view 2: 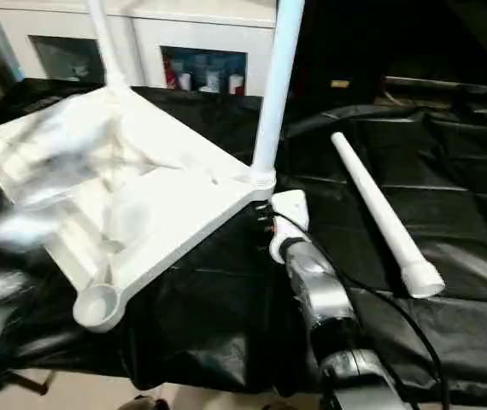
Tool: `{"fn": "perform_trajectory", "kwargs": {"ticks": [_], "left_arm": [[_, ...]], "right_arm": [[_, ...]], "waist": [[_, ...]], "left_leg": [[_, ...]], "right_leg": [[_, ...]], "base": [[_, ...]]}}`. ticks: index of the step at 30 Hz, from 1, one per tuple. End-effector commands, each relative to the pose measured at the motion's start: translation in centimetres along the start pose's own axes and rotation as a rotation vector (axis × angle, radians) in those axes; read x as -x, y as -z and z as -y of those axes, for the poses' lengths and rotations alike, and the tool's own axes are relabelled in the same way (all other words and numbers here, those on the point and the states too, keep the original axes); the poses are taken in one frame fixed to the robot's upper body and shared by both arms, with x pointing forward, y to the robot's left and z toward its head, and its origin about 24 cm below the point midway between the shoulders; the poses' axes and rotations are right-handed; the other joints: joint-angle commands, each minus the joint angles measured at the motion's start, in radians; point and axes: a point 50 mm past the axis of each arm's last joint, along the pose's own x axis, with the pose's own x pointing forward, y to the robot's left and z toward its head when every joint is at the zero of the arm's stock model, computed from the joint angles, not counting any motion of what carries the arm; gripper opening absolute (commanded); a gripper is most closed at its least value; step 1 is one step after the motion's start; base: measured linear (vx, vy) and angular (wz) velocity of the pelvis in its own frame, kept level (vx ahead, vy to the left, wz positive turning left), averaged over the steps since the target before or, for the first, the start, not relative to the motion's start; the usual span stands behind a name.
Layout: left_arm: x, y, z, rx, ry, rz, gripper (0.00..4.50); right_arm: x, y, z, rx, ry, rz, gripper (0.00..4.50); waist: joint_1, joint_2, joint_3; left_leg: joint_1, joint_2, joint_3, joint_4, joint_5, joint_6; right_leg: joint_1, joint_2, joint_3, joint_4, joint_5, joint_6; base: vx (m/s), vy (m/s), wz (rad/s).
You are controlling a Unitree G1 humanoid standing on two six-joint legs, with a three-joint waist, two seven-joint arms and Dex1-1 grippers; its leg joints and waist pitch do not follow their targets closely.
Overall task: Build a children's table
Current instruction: Rotate leg to tighten, then rotate table base
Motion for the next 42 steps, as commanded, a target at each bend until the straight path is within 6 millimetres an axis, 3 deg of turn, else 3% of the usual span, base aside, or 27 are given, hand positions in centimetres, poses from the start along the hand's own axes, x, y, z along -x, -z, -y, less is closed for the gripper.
{"fn": "perform_trajectory", "kwargs": {"ticks": [1,3,7,8,12,15,17,18,21,26,30,35,36,37,38,39,42], "left_arm": [[0.6,0.6,-1.3,-0.014,-0.079,-0.034,0.90],[1.8,2.8,-2.9,-0.040,-0.149,-0.109,0.90],[3.4,4.6,-3.3,-0.063,-0.161,-0.193,0.90],[4.2,5.4,-2.8,-0.067,-0.121,-0.247,0.90],[5.6,6.6,-0.3,-0.046,0.098,-0.373,0.90],[6.4,6.6,0.9,-0.047,0.212,-0.402,0.90],[6.9,6.2,2.2,-0.036,0.347,-0.387,0.90],[7.3,5.9,2.9,-0.020,0.427,-0.370,0.90],[8.2,4.6,4.4,0.005,0.610,-0.316,0.90],[9.5,1.4,7.5,0.075,0.906,-0.135,0.90],[9.8,-0.2,9.7,0.131,1.046,-0.009,0.90],[9.6,-0.7,12.2,0.151,1.129,0.060,0.90],[9.6,-0.8,12.5,0.150,1.134,0.069,0.90],[9.6,-1.6,13.7,0.162,1.161,0.113,0.90],[9.7,-2.1,14.1,0.180,1.173,0.134,0.90],[9.8,-2.6,14.5,0.208,1.186,0.163,0.90],[9.9,-3.1,14.8,0.246,1.196,0.191,0.90]], "right_arm": [[-0.5,-0.8,-0.5,0.023,-0.029,0.007,3.56],[-0.9,-1.3,-1.0,0.039,-0.050,0.011,3.56],[-1.3,-1.7,-1.5,0.050,-0.069,0.015,3.56],[-1.6,-1.9,-1.7,0.052,-0.076,0.017,3.56],[-1.9,-2.2,-2.1,0.063,-0.090,0.020,3.56],[-2.1,-2.3,-2.1,0.064,-0.096,0.021,3.56],[-2.2,-2.3,-2.1,0.063,-0.099,0.024,3.56],[-2.2,-2.4,-2.1,0.059,-0.100,0.026,3.56],[-2.2,-2.3,-1.9,0.052,-0.101,0.030,3.56],[-2.0,-2.2,-1.2,0.041,-0.095,0.037,3.56],[-1.6,-2.2,-0.5,0.043,-0.097,0.047,3.56],[-0.8,-2.4,0.5,0.053,-0.084,0.067,3.56],[-0.7,-2.4,0.7,0.055,-0.080,0.070,3.56],[0.0,-2.7,1.5,0.056,-0.059,0.079,3.56],[0.3,-2.9,1.9,0.052,-0.045,0.081,3.56],[0.7,-3.1,2.5,0.041,-0.026,0.077,3.56],[1.1,-3.2,3.2,0.026,0.001,0.069,3.56]], "waist": [[0.000,0.009,-0.076],[0.002,0.007,-0.075],[0.007,0.001,-0.070],[0.006,-0.008,-0.070],[0.005,-0.011,-0.066],[0.002,-0.012,-0.066],[0.002,-0.007,-0.068],[0.000,-0.012,-0.068],[0.005,-0.007,-0.070],[0.016,-0.010,-0.065],[0.013,-0.019,-0.067],[0.013,-0.024,-0.068],[0.016,-0.022,-0.073],[0.013,0.001,-0.070],[0.013,0.000,-0.074],[0.012,-0.013,-0.077],[0.011,-0.013,-0.073]], "left_leg": [[0.034,0.021,-0.009,-0.067,-0.240,-0.018],[0.034,0.024,-0.012,-0.071,-0.259,-0.029],[0.039,0.023,-0.011,-0.074,-0.302,-0.049],[0.036,0.025,-0.013,-0.076,-0.310,-0.054],[0.038,0.021,-0.013,-0.076,-0.362,-0.062],[0.036,0.020,-0.016,-0.077,-0.374,-0.066],[0.037,0.020,-0.017,-0.076,-0.367,-0.066],[0.033,0.018,-0.016,-0.076,-0.351,-0.060],[0.038,0.019,-0.011,-0.073,-0.322,-0.055],[0.043,0.019,-0.010,-0.076,-0.375,-0.068],[0.034,0.018,-0.013,-0.078,-0.370,-0.068],[0.031,0.014,-0.008,-0.073,-0.308,-0.048],[0.034,0.017,-0.008,-0.070,-0.287,-0.050],[0.036,0.014,-0.007,-0.071,-0.278,-0.053],[0.041,0.016,-0.006,-0.068,-0.277,-0.055],[0.033,0.015,-0.007,-0.067,-0.249,-0.048],[0.030,0.013,-0.005,-0.067,-0.259,-0.037]], "right_leg": [[0.037,-0.034,0.028,-0.059,-0.143,-0.193],[0.038,-0.035,0.028,-0.055,-0.141,-0.197],[0.031,-0.034,0.030,-0.061,-0.174,-0.185],[0.034,-0.037,0.030,-0.058,-0.179,-0.185],[0.025,-0.038,0.033,-0.067,-0.256,-0.174],[0.027,-0.036,0.032,-0.067,-0.245,-0.170],[0.028,-0.038,0.033,-0.065,-0.233,-0.171],[0.031,-0.035,0.032,-0.064,-0.214,-0.176],[0.029,-0.032,0.033,-0.058,-0.159,-0.196],[0.024,-0.031,0.035,-0.064,-0.220,-0.184],[0.032,-0.035,0.036,-0.067,-0.246,-0.163],[0.037,-0.029,0.037,-0.068,-0.195,-0.150],[0.039,-0.032,0.038,-0.059,-0.157,-0.158],[0.038,-0.024,0.037,-0.064,-0.128,-0.158],[0.037,-0.024,0.036,-0.060,-0.103,-0.160],[0.048,-0.023,0.035,-0.053,-0.060,-0.169],[0.047,-0.028,0.036,-0.059,-0.102,-0.180]], "base": [[0.000,0.000,0.00],[0.000,0.000,0.00],[0.000,0.000,0.00],[0.000,0.000,0.00],[0.000,0.000,0.00],[0.000,0.000,0.00],[0.000,0.000,0.00],[0.000,0.000,0.00],[0.000,0.000,0.00],[0.000,0.000,0.00],[0.000,0.000,0.00],[0.000,0.000,0.00],[0.000,0.000,0.00],[0.000,0.000,0.00],[0.000,0.000,0.00],[0.000,0.000,0.00],[0.000,0.000,0.00]]}}
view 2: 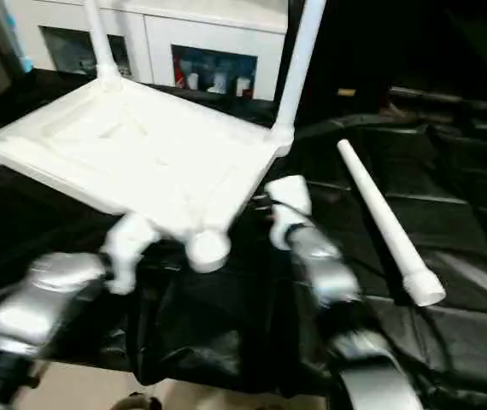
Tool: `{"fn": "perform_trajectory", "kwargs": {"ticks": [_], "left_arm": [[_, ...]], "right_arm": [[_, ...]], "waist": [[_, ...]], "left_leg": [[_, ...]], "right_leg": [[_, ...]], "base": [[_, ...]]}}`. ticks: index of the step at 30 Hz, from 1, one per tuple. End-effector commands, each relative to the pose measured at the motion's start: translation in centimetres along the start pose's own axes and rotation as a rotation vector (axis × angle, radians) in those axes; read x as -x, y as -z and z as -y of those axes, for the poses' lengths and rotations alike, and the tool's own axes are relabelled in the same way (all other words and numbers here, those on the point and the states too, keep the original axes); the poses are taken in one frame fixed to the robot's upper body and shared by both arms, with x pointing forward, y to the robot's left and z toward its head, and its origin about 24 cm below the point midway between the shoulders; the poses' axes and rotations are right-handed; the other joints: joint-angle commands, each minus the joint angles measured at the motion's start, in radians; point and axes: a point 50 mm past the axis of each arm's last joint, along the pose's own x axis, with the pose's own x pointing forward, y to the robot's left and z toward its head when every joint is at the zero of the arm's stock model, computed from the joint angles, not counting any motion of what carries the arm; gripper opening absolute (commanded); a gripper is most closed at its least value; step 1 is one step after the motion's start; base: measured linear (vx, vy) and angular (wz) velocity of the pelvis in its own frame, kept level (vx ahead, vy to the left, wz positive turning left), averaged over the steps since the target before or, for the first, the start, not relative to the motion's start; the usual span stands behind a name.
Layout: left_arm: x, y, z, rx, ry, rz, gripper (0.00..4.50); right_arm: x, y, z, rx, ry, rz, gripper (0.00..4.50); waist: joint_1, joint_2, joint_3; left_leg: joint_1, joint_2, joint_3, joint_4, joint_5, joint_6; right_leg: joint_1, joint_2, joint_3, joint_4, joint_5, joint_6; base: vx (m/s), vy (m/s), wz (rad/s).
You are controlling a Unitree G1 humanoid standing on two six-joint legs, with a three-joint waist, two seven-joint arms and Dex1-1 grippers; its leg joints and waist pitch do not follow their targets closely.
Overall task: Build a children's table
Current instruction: Rotate table base, then pick table leg
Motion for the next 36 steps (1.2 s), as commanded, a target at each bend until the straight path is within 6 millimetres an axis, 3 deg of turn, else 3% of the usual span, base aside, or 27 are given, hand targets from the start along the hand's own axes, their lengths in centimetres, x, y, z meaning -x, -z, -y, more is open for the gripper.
{"fn": "perform_trajectory", "kwargs": {"ticks": [1,2,3,6,7,9,10,12,15,22,28,36], "left_arm": [[-0.3,-1.1,-0.1,-0.022,0.017,0.052,0.90],[-0.3,-1.3,-0.2,-0.011,0.008,0.077,0.90],[-0.2,-1.4,-0.4,-0.011,-0.002,0.090,0.94],[-0.1,-1.6,-0.6,-0.012,-0.013,0.101,0.96],[0.1,-1.7,-0.8,-0.012,-0.022,0.109,0.96],[0.9,-2.4,-1.0,-0.013,-0.026,0.134,0.96],[0.9,-2.4,-1.0,-0.013,-0.026,0.134,0.96],[1.6,-2.9,-0.9,-0.018,-0.003,0.131,0.96],[2.2,-3.1,-0.6,-0.017,0.036,0.114,0.96],[2.2,-3.2,-0.5,-0.014,0.061,0.106,0.96],[2.4,-3.6,-0.4,-0.017,0.075,0.091,0.96],[2.6,-3.5,-0.4,-0.022,0.085,0.069,0.96]], "right_arm": [[0.5,-0.4,1.1,-0.009,0.039,-0.002,3.56],[1.2,-0.9,2.4,-0.003,0.085,-0.018,3.56],[1.5,-1.2,3.1,-0.023,0.104,-0.029,3.73],[1.8,-1.6,3.9,-0.044,0.122,-0.040,3.94],[2.0,-1.8,4.5,-0.051,0.139,-0.051,3.94],[2.7,-3.5,7.6,-0.026,0.223,-0.075,4.12],[2.7,-3.5,7.6,-0.026,0.223,-0.075,4.31],[3.5,-5.0,10.4,-0.018,0.268,-0.112,4.40],[4.3,-5.3,12.6,-0.031,0.295,-0.179,4.46],[5.6,-4.7,14.8,-0.039,0.316,-0.289,4.46],[6.0,-3.5,15.6,-0.094,0.261,-0.375,4.46],[7.2,-0.9,16.1,-0.160,0.220,-0.540,4.46]], "waist": [[-0.004,0.013,-0.073],[-0.010,0.020,-0.070],[-0.011,0.015,-0.069],[-0.015,0.017,-0.070],[-0.018,0.010,-0.070],[-0.026,0.002,-0.074],[-0.026,0.004,-0.075],[-0.028,-0.006,-0.075],[-0.027,-0.004,-0.074],[-0.026,-0.010,-0.075],[-0.025,-0.007,-0.073],[-0.019,-0.007,-0.077]], "left_leg": [[0.026,0.013,-0.006,-0.072,-0.272,-0.039],[0.030,0.013,-0.007,-0.074,-0.305,-0.048],[0.031,0.013,-0.007,-0.073,-0.310,-0.048],[0.031,0.013,-0.008,-0.072,-0.314,-0.049],[0.031,0.013,-0.008,-0.072,-0.316,-0.048],[0.028,0.013,-0.009,-0.069,-0.284,-0.042],[0.028,0.012,-0.008,-0.066,-0.270,-0.041],[0.027,0.011,-0.003,-0.061,-0.242,-0.024],[0.027,0.011,-0.001,-0.056,-0.227,-0.011],[0.025,0.010,0.001,-0.053,-0.231,-0.008],[0.024,0.011,-0.002,-0.050,-0.261,-0.011],[0.021,0.013,0.002,-0.045,-0.222,0.003]], "right_leg": [[0.046,-0.030,0.030,-0.063,-0.133,-0.178],[0.043,-0.028,0.031,-0.072,-0.196,-0.164],[0.044,-0.027,0.031,-0.074,-0.210,-0.158],[0.040,-0.028,0.031,-0.076,-0.248,-0.140],[0.040,-0.026,0.031,-0.077,-0.256,-0.139],[0.045,-0.026,0.029,-0.071,-0.234,-0.150],[0.046,-0.026,0.028,-0.068,-0.218,-0.156],[0.047,-0.025,0.028,-0.067,-0.193,-0.166],[0.046,-0.025,0.027,-0.063,-0.197,-0.183],[0.045,-0.024,0.026,-0.067,-0.204,-0.193],[0.045,-0.027,0.023,-0.068,-0.253,-0.194],[0.050,-0.023,0.020,-0.059,-0.180,-0.232]], "base": [[0.000,0.000,0.00],[0.000,0.000,0.00],[0.000,0.000,0.00],[0.000,0.000,0.00],[0.000,0.000,0.00],[0.000,0.000,0.00],[0.000,0.000,0.00],[0.000,0.000,0.00],[0.000,0.000,0.00],[0.000,0.000,0.00],[0.000,0.000,0.00],[0.000,0.000,0.00]]}}
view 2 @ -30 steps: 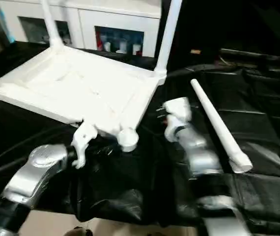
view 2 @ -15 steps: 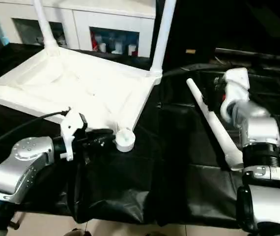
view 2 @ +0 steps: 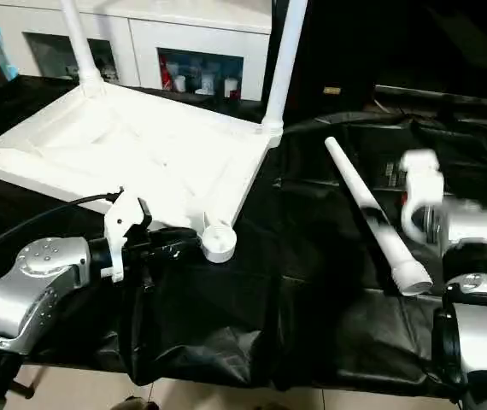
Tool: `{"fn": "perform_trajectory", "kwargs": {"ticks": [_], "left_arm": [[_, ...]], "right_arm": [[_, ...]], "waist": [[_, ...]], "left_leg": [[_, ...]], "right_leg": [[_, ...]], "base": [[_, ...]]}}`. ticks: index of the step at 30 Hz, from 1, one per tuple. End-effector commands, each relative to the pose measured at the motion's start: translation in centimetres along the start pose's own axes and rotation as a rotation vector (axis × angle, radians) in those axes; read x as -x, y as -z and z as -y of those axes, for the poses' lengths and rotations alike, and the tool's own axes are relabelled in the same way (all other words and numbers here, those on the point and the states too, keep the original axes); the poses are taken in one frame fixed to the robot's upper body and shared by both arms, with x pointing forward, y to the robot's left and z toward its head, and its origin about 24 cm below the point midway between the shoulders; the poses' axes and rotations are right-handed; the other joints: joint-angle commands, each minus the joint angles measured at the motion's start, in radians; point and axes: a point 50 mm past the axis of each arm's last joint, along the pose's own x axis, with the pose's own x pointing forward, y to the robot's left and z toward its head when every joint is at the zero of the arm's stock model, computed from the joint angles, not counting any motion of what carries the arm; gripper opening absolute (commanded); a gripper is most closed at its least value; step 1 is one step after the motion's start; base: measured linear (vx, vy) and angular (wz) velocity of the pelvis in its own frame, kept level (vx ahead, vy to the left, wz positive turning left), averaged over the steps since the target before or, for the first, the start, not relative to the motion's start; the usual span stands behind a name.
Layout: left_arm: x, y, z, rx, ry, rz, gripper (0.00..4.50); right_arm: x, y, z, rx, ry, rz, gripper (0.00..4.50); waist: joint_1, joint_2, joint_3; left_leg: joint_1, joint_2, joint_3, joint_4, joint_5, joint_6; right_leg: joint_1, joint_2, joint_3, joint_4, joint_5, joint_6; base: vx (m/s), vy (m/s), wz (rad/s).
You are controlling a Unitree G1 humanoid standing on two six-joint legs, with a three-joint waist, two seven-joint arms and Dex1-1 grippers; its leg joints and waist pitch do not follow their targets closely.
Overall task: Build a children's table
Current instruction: Pick table leg
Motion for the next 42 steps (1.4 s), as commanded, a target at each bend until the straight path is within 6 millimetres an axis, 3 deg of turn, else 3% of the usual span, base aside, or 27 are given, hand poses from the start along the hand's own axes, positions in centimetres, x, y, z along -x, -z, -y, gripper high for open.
{"fn": "perform_trajectory", "kwargs": {"ticks": [1,4,15,25,27,29,40,42], "left_arm": [[-0.1,-0.4,0.3,-0.016,0.025,-0.002,0.96],[-0.2,-0.4,0.4,-0.017,0.026,-0.007,0.96],[-0.1,-0.4,0.5,-0.020,0.027,-0.013,0.96],[-0.2,-0.8,0.4,-0.034,0.034,-0.008,0.96],[-0.2,-0.8,0.4,-0.037,0.034,-0.009,0.96],[-0.2,-0.8,0.5,-0.038,0.034,-0.008,0.96],[-0.1,-1.0,0.4,-0.055,0.033,-0.007,0.96],[0.0,-1.2,0.4,-0.058,0.035,-0.007,0.96]], "right_arm": [[0.5,0.0,0.7,-0.008,-0.002,-0.041,4.46],[0.5,0.5,0.6,-0.025,-0.035,-0.090,4.46],[-0.1,1.6,-0.9,-0.033,-0.188,-0.184,4.46],[-1.2,1.4,-3.7,-0.018,-0.306,-0.211,4.46],[-1.4,1.4,-4.2,-0.025,-0.330,-0.210,4.46],[-1.6,1.4,-4.9,-0.034,-0.362,-0.214,4.46],[-3.0,2.7,-8.1,0.001,-0.440,-0.283,4.46],[-3.3,2.8,-9.0,0.011,-0.451,-0.291,4.29]], "waist": [[0.006,-0.006,-0.074],[0.006,-0.007,-0.074],[0.005,-0.009,-0.067],[0.004,-0.007,-0.069],[0.005,-0.015,-0.069],[0.005,-0.011,-0.068],[-0.005,-0.015,-0.067],[-0.008,-0.014,-0.067]], "left_leg": [[0.020,0.013,0.001,-0.053,-0.224,0.003],[0.020,0.014,0.001,-0.051,-0.240,0.000],[0.020,0.016,-0.005,-0.052,-0.326,-0.021],[0.020,0.018,-0.006,-0.054,-0.312,-0.020],[0.018,0.018,-0.006,-0.055,-0.309,-0.019],[0.022,0.019,-0.007,-0.056,-0.323,-0.027],[0.024,0.020,-0.014,-0.063,-0.397,-0.058],[0.026,0.020,-0.016,-0.064,-0.414,-0.063]], "right_leg": [[0.048,-0.023,0.020,-0.065,-0.184,-0.233],[0.047,-0.024,0.019,-0.064,-0.204,-0.241],[0.036,-0.028,0.018,-0.075,-0.358,-0.197],[0.036,-0.028,0.019,-0.070,-0.323,-0.212],[0.037,-0.029,0.019,-0.069,-0.322,-0.211],[0.034,-0.029,0.019,-0.070,-0.338,-0.206],[0.029,-0.032,0.018,-0.076,-0.401,-0.179],[0.027,-0.031,0.017,-0.076,-0.400,-0.181]], "base": [[0.000,0.000,0.00],[0.000,0.000,0.00],[0.000,0.000,0.00],[0.000,0.000,0.00],[0.000,0.000,0.00],[0.000,0.000,0.00],[0.000,0.000,0.00],[0.000,0.000,0.00]]}}
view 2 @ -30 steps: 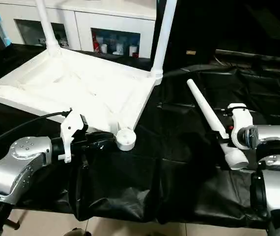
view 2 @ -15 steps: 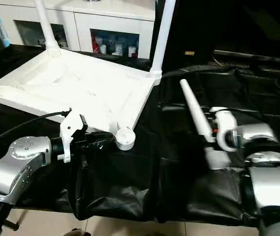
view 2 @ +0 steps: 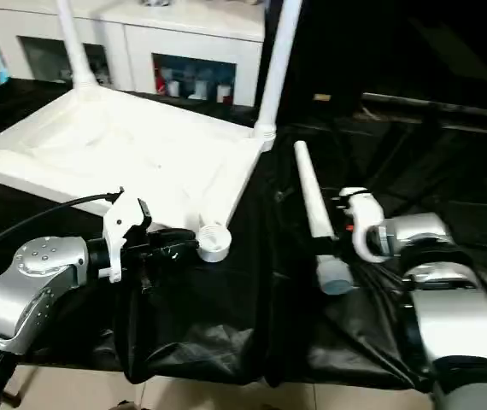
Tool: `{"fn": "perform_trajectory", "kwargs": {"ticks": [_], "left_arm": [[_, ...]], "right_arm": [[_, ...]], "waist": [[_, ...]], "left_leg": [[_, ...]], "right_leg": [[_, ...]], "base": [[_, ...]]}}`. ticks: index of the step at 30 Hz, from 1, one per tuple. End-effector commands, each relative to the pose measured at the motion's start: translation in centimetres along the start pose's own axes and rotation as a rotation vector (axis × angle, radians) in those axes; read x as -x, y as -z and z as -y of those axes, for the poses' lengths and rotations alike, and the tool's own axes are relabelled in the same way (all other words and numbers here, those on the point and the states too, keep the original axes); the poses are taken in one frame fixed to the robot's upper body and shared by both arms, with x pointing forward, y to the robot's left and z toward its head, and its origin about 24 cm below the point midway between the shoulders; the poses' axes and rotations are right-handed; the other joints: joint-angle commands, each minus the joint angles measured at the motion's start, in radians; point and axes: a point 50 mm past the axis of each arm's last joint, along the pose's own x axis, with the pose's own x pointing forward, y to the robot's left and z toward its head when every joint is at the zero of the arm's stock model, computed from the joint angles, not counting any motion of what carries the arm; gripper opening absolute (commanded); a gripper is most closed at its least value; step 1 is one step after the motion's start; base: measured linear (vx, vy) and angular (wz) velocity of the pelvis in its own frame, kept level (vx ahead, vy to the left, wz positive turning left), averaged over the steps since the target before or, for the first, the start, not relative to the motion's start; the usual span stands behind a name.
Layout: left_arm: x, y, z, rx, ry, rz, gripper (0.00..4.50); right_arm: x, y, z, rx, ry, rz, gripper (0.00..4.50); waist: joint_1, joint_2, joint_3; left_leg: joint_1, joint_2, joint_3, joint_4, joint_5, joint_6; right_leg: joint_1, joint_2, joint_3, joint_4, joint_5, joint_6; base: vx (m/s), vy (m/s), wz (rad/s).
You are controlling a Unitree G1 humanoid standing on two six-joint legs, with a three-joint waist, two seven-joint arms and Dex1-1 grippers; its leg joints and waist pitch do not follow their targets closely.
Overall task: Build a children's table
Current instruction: Pick table leg
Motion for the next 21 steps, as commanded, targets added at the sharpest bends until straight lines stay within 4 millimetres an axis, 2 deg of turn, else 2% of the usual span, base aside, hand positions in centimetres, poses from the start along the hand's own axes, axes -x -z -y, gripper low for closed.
{"fn": "perform_trajectory", "kwargs": {"ticks": [1,2,10,11,15,16,17,21], "left_arm": [[-0.3,-0.8,0.2,-0.032,0.028,0.005,0.96],[-0.3,-0.8,0.2,-0.037,0.035,-0.002,0.96],[-0.4,-0.9,-0.1,-0.071,0.040,-0.023,0.96],[-0.4,-0.9,-0.1,-0.075,0.040,-0.026,0.96],[-0.5,-0.9,-0.2,-0.081,0.039,-0.030,0.96],[-0.5,-1.0,-0.2,-0.081,0.041,-0.029,0.96],[-0.5,-1.0,-0.3,-0.082,0.042,-0.028,0.96],[-0.5,-1.1,-0.4,-0.083,0.046,-0.023,0.96]], "right_arm": [[-1.4,1.1,-1.1,-0.016,-0.045,-0.070,4.29],[-1.6,1.2,-1.2,-0.009,-0.044,-0.073,4.00],[-1.4,1.1,-0.9,0.014,0.000,-0.077,3.51],[-1.3,1.1,-0.7,0.013,0.011,-0.072,3.26],[-0.8,1.2,0.0,0.008,0.046,-0.067,3.08],[-0.6,1.2,0.2,-0.002,0.055,-0.060,2.83],[-0.4,1.2,0.4,-0.014,0.059,-0.050,2.74],[0.1,1.1,0.9,-0.045,0.067,-0.021,2.43]], "waist": [[0.007,0.012,-0.053],[0.007,0.009,-0.053],[0.003,0.008,-0.055],[0.003,0.009,-0.056],[0.002,0.012,-0.055],[0.003,0.012,-0.056],[0.003,0.015,-0.055],[0.008,0.014,-0.055]], "left_leg": [[0.021,0.017,-0.013,-0.073,-0.419,-0.064],[0.022,0.017,-0.014,-0.074,-0.426,-0.065],[0.025,0.016,-0.016,-0.074,-0.448,-0.074],[0.025,0.016,-0.015,-0.074,-0.442,-0.072],[0.026,0.016,-0.015,-0.074,-0.442,-0.073],[0.026,0.016,-0.014,-0.074,-0.443,-0.072],[0.027,0.017,-0.014,-0.074,-0.447,-0.073],[0.027,0.016,-0.013,-0.074,-0.448,-0.073]], "right_leg": [[0.026,-0.031,0.019,-0.088,-0.400,-0.185],[0.025,-0.031,0.019,-0.088,-0.409,-0.182],[0.022,-0.032,0.020,-0.090,-0.416,-0.176],[0.023,-0.031,0.021,-0.089,-0.400,-0.180],[0.023,-0.030,0.021,-0.088,-0.383,-0.187],[0.023,-0.030,0.021,-0.088,-0.382,-0.190],[0.022,-0.029,0.021,-0.089,-0.380,-0.191],[0.023,-0.029,0.021,-0.090,-0.386,-0.188]], "base": [[0.000,0.000,0.00],[0.000,0.000,0.00],[0.000,0.000,0.00],[0.000,0.000,0.00],[0.000,0.000,0.00],[0.000,0.000,0.00],[0.000,0.000,0.00],[0.000,0.000,0.00]]}}
